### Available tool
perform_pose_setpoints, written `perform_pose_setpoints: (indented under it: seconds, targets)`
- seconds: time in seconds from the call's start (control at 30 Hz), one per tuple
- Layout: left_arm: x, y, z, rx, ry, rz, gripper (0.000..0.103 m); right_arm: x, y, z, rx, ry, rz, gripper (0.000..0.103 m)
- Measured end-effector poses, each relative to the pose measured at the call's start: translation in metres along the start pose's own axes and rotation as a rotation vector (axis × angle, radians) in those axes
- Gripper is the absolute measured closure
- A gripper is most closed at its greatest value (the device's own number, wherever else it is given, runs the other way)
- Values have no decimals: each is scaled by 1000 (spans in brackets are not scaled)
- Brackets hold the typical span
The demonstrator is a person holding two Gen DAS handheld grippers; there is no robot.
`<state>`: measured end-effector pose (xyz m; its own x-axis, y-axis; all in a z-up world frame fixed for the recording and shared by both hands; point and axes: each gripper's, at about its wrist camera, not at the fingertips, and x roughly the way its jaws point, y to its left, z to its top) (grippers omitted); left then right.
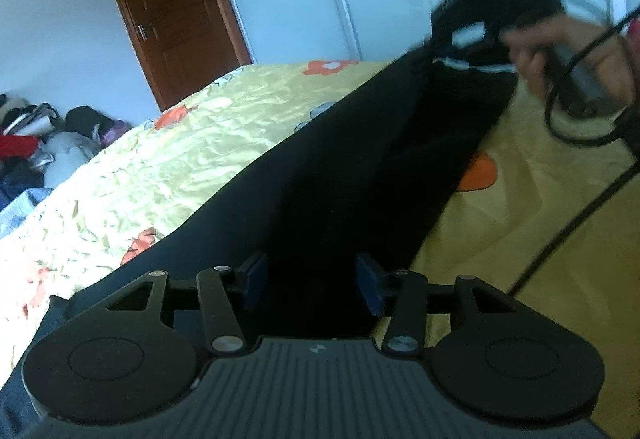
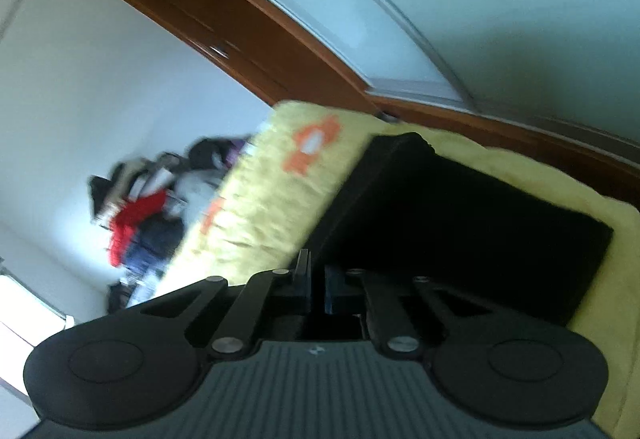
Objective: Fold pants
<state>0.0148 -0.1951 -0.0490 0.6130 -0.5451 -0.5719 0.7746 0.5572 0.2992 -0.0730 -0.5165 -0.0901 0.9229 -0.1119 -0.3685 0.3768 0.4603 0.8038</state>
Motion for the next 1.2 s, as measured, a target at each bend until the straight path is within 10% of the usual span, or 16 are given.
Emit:
perform_pose_setpoints:
  seconds: [0.23,0.4,0.6,0.77,0.97,1.1,1.2]
  targets:
    - [15,-10,4,3,-13,20,49,-13,16,11,-5,-28,93,97]
    - [21,-5,6,-69,-11,-30,89,-10,6,9,11,-10,57,97]
    - [23,5,6,-153,-18,-45,95,4,-24,-3,97,78,-76,87]
    - [23,19,4,-258,-34,-86,95,16,-37,-3,165,32,2,88]
    - [11,58,19,-421,-132,-26,95,29,9,31,33,10,64,99]
    - [-27,72,40,-418,-291,38,96,-14,80,49,-224,-167,239,99]
    - [-25,61,41,-375,-218,-56,96,-37,71,38,-249,-178,168,99]
